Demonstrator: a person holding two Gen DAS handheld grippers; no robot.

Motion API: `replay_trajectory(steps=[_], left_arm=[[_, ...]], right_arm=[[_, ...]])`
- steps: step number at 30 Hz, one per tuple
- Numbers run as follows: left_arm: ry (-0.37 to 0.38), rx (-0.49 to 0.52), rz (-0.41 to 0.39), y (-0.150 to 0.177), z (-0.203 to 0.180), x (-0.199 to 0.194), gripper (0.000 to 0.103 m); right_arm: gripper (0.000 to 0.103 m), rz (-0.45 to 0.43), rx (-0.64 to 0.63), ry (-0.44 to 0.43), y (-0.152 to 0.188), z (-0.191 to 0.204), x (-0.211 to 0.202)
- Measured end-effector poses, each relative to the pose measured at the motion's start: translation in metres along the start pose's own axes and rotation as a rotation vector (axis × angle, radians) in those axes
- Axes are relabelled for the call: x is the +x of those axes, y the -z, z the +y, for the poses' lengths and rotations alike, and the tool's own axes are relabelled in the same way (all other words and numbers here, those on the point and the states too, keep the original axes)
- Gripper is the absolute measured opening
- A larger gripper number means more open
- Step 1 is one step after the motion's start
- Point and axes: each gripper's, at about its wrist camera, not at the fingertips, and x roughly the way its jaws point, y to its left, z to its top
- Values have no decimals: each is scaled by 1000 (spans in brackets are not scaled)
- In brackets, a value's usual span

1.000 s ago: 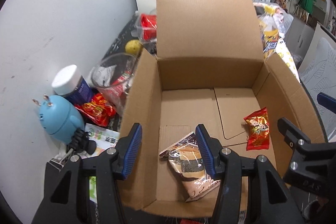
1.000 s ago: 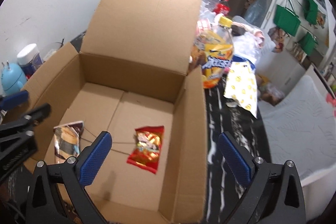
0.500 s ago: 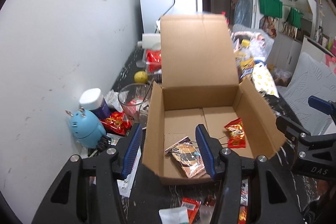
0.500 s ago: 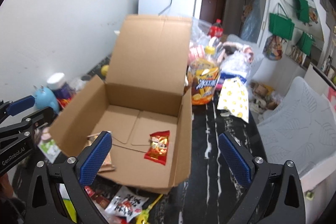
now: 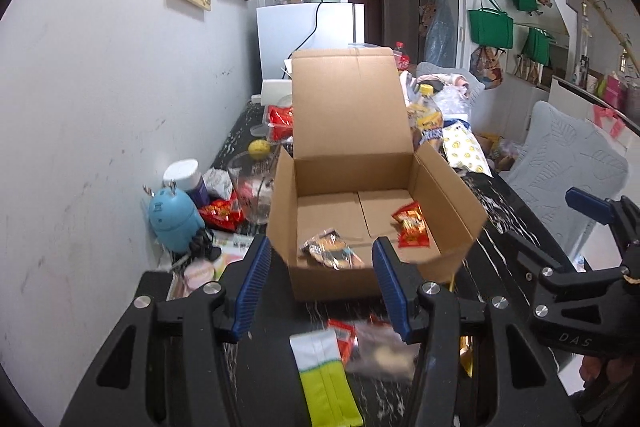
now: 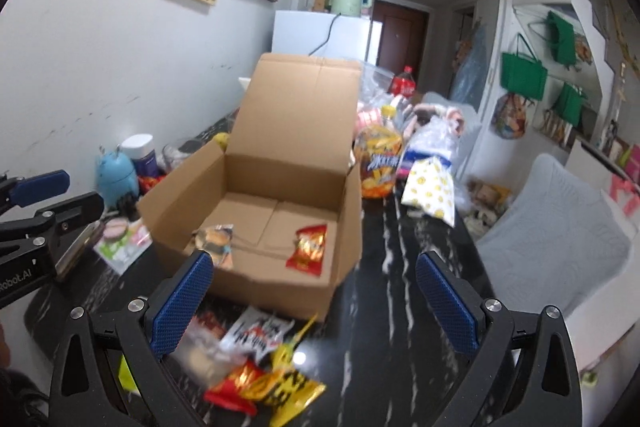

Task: Organize snacks
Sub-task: 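Withdraw both grippers from the box back toward the snack pile, then grasp the green-and-white pouch with the left gripper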

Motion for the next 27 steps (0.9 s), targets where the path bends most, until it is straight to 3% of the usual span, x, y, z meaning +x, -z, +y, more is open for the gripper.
replay_trajectory(steps=[8, 14, 27], left_arm=[[4, -15, 67, 45, -1, 2, 52], [50, -41, 138, 75, -1, 15, 52], [85, -109, 309, 127, 1, 58, 52]], right_arm=[[103, -2, -14, -5, 41, 7, -8], [103, 64, 22, -96, 70, 11, 3], [103, 164, 73, -178, 121, 16, 28]])
